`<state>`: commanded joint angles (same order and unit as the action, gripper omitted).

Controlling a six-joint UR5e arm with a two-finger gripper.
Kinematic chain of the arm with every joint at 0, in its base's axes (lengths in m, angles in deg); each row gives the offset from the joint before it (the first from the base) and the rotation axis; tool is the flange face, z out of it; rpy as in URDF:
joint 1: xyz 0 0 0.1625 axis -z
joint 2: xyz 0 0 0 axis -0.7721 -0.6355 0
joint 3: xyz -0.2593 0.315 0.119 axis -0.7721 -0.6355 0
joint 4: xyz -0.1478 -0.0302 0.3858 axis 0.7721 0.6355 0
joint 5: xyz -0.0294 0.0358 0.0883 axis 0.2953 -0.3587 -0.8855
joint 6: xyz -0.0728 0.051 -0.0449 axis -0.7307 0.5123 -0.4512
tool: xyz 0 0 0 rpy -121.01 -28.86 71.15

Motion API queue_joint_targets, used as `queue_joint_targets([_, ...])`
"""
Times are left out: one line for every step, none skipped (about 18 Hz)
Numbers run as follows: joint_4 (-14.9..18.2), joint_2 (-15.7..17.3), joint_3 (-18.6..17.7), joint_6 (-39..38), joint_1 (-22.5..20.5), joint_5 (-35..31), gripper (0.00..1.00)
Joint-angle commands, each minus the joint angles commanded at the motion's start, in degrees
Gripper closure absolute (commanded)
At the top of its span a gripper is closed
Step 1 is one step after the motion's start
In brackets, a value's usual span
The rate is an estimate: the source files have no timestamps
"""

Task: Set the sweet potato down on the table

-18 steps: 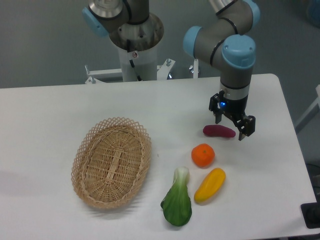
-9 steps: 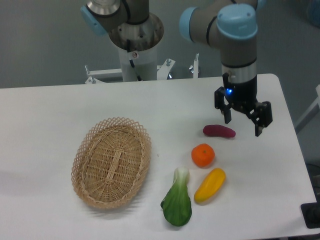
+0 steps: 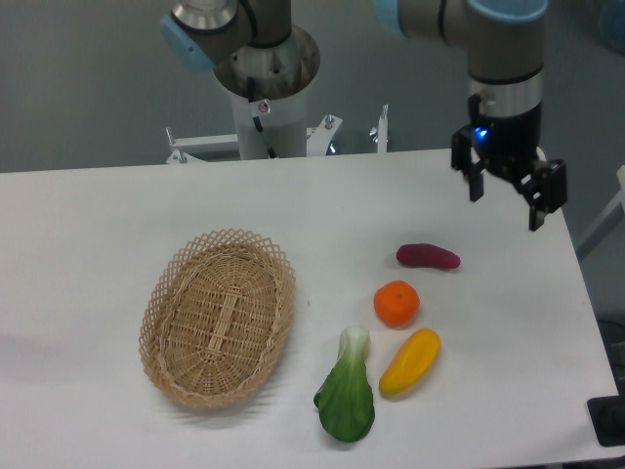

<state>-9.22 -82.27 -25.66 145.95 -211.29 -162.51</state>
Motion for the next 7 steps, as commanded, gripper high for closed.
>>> queue_joint_targets([0.4, 0.3, 0.0, 0.7, -0.6, 0.3, 0.00])
queue_joint_targets([0.4, 0.3, -0.3, 1.4, -0.9, 0.4, 0.00])
queue_joint_targets([0.3, 0.4, -0.5, 1.6, -0.9, 0.4, 0.00])
queue_joint_targets([0.3, 0.4, -0.6, 1.6, -0.8, 0.4, 0.00])
queue_joint_targets([0.3, 0.4, -0.7, 1.5, -0.8, 0.4, 0.00])
queue_joint_targets([0.2, 0.4, -0.7, 1.5, -0.8, 0.4, 0.00])
queue_joint_targets([0.2, 0.4, -0.7, 1.5, -0.8, 0.4, 0.00])
